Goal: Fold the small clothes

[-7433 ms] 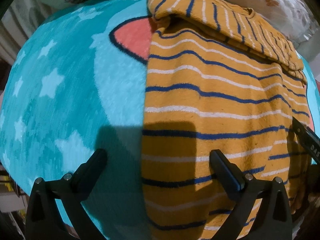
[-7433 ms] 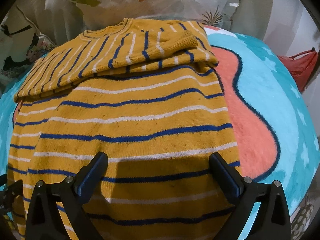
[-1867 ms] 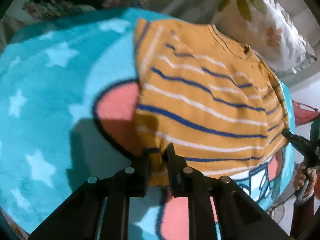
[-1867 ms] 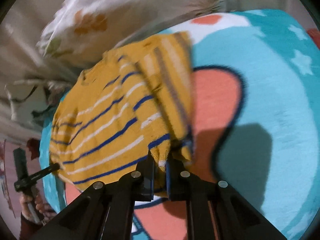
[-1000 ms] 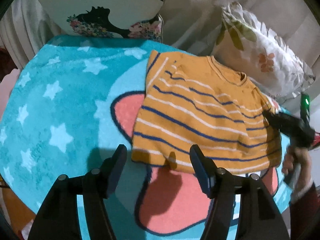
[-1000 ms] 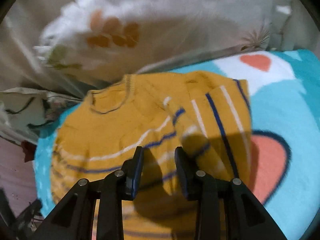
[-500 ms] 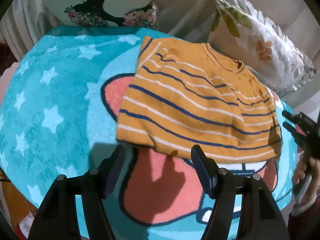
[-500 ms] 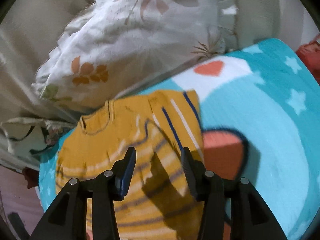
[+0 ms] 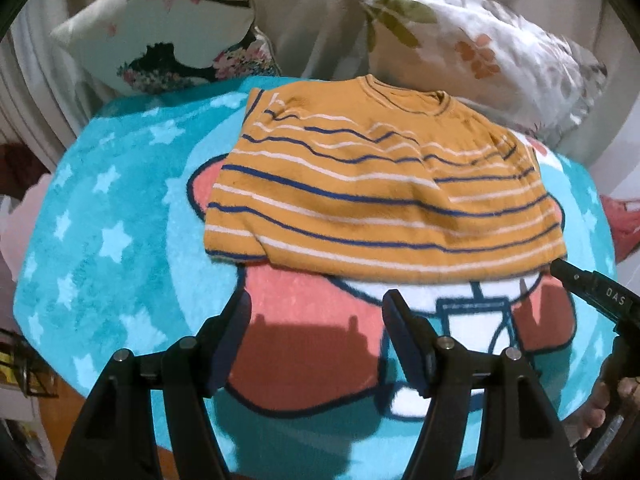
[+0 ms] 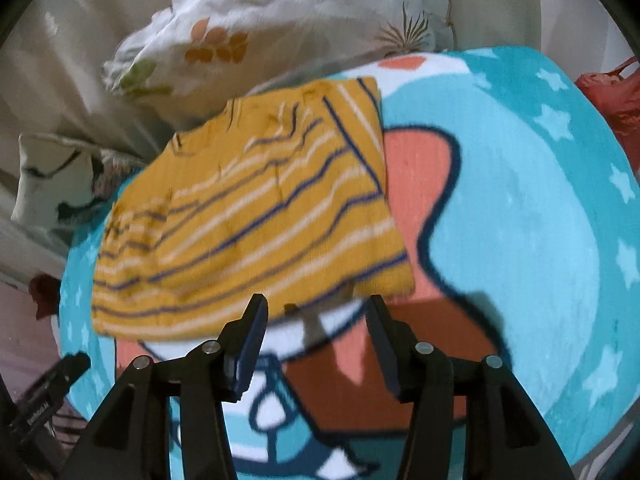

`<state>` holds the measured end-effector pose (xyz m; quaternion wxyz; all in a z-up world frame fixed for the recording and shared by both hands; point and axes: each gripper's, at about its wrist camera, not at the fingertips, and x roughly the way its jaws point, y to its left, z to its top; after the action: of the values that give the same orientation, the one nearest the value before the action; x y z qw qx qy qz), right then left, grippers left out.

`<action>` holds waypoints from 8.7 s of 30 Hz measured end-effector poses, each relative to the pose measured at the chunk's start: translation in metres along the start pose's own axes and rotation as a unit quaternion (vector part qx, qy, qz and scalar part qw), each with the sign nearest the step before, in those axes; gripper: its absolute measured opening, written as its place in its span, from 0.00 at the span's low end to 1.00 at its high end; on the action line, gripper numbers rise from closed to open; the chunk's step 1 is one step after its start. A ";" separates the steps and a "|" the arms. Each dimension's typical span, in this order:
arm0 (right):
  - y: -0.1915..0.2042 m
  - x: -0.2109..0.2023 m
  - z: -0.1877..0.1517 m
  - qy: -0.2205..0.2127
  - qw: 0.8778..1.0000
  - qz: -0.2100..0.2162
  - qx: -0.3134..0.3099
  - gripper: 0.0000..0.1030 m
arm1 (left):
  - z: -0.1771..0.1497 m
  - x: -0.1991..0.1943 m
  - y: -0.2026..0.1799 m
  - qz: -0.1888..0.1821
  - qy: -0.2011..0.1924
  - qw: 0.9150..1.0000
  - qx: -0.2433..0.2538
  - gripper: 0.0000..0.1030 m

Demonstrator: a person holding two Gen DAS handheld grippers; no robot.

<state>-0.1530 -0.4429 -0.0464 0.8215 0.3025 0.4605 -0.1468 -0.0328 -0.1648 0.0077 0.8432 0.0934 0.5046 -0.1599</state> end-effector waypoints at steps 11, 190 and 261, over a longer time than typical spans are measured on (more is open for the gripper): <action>-0.012 -0.012 -0.037 0.011 1.000 -0.006 -0.006 0.55 | -0.028 -0.017 -0.017 -0.001 -0.001 1.000 0.008 0.66; -0.030 0.034 0.103 -0.019 0.994 0.094 0.043 0.13 | 0.016 0.023 -0.023 -0.053 0.061 0.996 -0.046 0.71; -0.036 0.010 0.098 0.002 0.989 0.145 0.038 0.42 | 0.069 0.070 -0.065 -0.135 0.078 0.986 -0.056 0.63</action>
<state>-0.1013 -0.5327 -0.0294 0.8212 0.3973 0.4073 -0.0427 0.0307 -0.2596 -0.0213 0.7758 -0.0106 0.5849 -0.2363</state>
